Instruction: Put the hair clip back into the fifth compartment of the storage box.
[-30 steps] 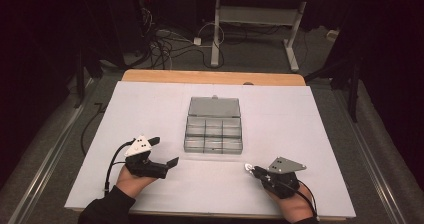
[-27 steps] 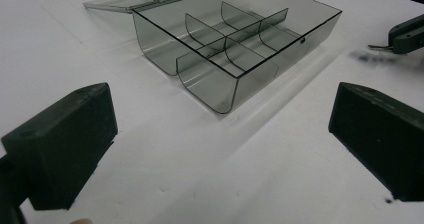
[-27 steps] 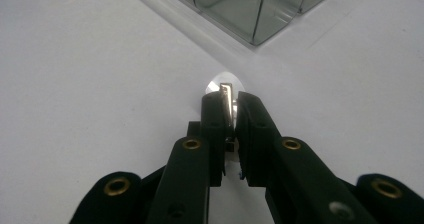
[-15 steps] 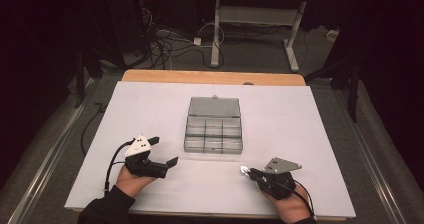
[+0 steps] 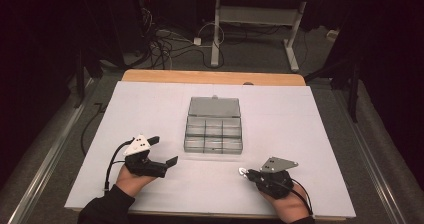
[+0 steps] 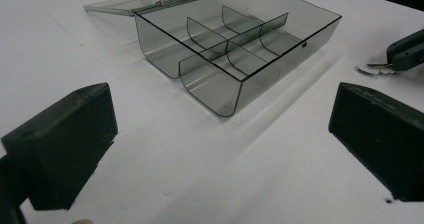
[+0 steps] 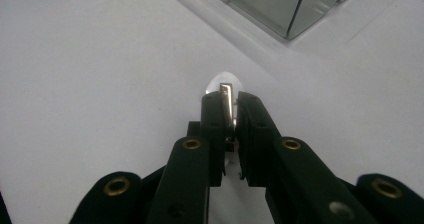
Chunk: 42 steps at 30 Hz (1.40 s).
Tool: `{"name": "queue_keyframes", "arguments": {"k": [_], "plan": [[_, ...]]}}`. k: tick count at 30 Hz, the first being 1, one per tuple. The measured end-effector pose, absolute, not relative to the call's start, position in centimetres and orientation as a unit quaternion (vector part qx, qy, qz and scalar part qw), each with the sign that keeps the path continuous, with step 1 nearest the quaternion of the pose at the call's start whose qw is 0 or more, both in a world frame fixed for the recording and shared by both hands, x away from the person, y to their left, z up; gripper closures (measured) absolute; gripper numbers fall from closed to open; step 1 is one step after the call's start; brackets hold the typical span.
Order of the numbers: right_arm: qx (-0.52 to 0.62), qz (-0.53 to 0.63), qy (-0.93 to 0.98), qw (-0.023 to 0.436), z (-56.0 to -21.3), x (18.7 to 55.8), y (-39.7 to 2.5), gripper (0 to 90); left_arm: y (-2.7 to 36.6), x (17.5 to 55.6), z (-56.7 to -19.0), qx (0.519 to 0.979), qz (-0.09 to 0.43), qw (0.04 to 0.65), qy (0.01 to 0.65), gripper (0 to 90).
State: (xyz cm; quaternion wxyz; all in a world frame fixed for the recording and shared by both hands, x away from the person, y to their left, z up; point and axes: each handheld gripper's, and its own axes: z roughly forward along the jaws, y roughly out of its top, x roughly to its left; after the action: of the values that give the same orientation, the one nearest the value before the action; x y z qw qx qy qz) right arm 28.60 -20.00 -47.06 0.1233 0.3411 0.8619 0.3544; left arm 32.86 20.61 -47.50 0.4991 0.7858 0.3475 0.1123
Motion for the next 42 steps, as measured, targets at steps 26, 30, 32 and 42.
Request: {"name": "queue_keyframes", "arguments": {"k": [26,30,32,42], "plan": [[0.304,0.373,0.87,0.107,-47.3,29.0,-16.9,84.3,20.5,32.3,-47.5,0.788,0.125,0.49,0.35,0.0],[0.3,0.375,0.871,0.107,-47.3,29.1,-16.1,84.3,20.9,32.1,-47.5,0.785,0.123,0.493,0.353,0.0],[0.298,0.376,0.871,0.108,-47.1,29.3,-15.8,84.3,21.1,32.1,-47.5,0.783,0.121,0.495,0.357,0.0],[0.296,0.385,0.868,0.108,-46.7,29.9,-15.1,84.4,21.9,31.5,-47.6,0.777,0.115,0.498,0.366,0.0]]}}
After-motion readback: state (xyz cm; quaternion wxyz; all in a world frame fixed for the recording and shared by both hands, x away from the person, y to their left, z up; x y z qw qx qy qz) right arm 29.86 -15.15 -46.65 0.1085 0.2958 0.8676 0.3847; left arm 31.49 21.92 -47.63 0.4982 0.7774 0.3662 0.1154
